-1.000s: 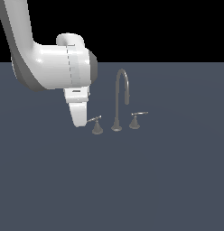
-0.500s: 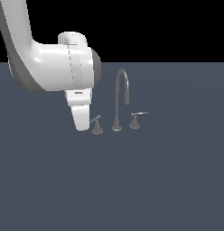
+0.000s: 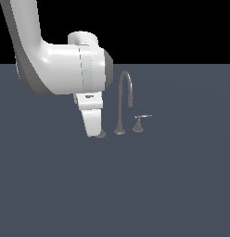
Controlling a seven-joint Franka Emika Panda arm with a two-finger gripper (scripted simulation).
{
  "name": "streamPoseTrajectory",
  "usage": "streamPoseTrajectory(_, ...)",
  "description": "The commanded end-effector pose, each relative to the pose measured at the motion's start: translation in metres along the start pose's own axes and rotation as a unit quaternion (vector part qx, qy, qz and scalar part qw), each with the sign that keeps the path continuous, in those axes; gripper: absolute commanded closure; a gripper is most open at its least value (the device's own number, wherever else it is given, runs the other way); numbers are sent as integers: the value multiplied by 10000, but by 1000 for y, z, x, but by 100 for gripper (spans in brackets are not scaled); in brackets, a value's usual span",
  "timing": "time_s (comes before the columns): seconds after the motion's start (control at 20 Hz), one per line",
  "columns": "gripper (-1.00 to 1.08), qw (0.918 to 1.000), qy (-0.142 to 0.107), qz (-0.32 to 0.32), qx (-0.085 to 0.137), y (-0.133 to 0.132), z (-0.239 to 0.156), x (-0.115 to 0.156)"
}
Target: Turn on the faucet by rotating a designated handle.
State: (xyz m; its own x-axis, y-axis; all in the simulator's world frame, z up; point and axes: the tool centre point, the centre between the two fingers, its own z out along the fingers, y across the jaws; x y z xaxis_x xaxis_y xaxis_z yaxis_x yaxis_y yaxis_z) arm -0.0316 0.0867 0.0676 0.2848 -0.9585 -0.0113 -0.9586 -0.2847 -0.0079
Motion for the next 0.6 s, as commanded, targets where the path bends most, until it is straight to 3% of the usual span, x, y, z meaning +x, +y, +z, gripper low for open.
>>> streamPoseTrajectory(0.0, 108, 10000, 8, 19, 6, -1, -1, 7)
streamPoseTrajectory(0.55, 108, 9997, 57, 247, -38, -6, 2, 77)
